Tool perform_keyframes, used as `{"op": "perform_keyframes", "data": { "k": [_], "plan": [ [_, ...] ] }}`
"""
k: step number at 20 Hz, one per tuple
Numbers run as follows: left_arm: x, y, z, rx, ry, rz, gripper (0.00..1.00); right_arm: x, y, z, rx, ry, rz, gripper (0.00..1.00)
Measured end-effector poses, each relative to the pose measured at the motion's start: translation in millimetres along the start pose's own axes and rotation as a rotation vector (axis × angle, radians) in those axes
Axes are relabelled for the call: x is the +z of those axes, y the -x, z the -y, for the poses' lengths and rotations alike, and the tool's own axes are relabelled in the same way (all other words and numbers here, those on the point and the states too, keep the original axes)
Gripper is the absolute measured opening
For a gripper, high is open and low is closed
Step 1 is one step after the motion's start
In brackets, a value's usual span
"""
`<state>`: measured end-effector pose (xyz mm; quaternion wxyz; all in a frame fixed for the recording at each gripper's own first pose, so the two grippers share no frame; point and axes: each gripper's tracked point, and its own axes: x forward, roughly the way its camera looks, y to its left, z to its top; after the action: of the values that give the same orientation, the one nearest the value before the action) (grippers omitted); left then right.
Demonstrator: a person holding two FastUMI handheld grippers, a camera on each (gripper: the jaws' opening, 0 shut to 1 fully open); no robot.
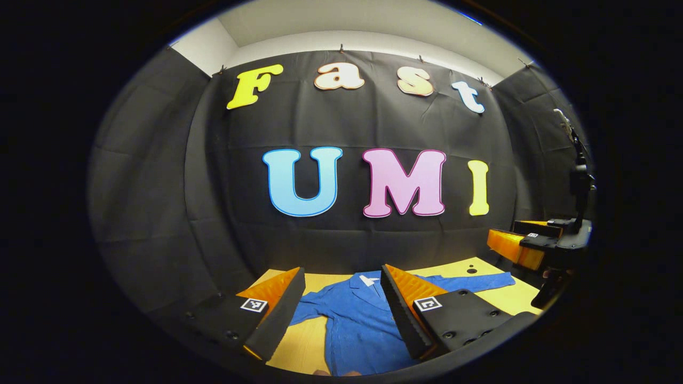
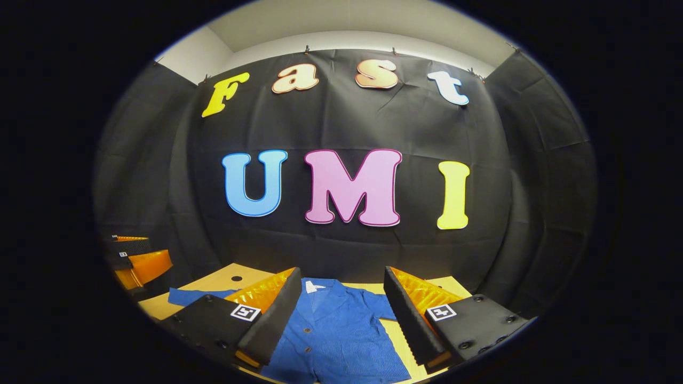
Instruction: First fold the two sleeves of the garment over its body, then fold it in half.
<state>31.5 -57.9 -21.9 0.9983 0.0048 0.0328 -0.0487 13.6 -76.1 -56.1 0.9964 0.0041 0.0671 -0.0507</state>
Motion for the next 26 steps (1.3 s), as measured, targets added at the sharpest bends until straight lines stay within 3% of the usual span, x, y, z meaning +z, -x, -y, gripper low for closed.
{"op": "perform_keyframes", "data": {
  "k": [13,21,22,26],
  "plan": [
    [-15.2,-13.2,21.4,0.059,-0.005,-0.048,0.82,-40.3,-56.7,47.7,-0.011,-0.01,-0.076,0.97],
    [-29.4,-38.7,53.6,0.073,-0.016,-0.107,0.82,-115.6,-121.1,145.8,-0.148,0.019,-0.21,0.94],
    [-29.2,-42.5,57.8,0.072,-0.021,-0.114,0.82,-126.4,-127.4,160.6,-0.172,0.02,-0.23,0.98],
    [-33.1,-57.8,79.0,0.059,-0.036,-0.139,0.82,-171.2,-149.4,228.7,-0.297,-0.022,-0.318,0.94]
  ]
}}
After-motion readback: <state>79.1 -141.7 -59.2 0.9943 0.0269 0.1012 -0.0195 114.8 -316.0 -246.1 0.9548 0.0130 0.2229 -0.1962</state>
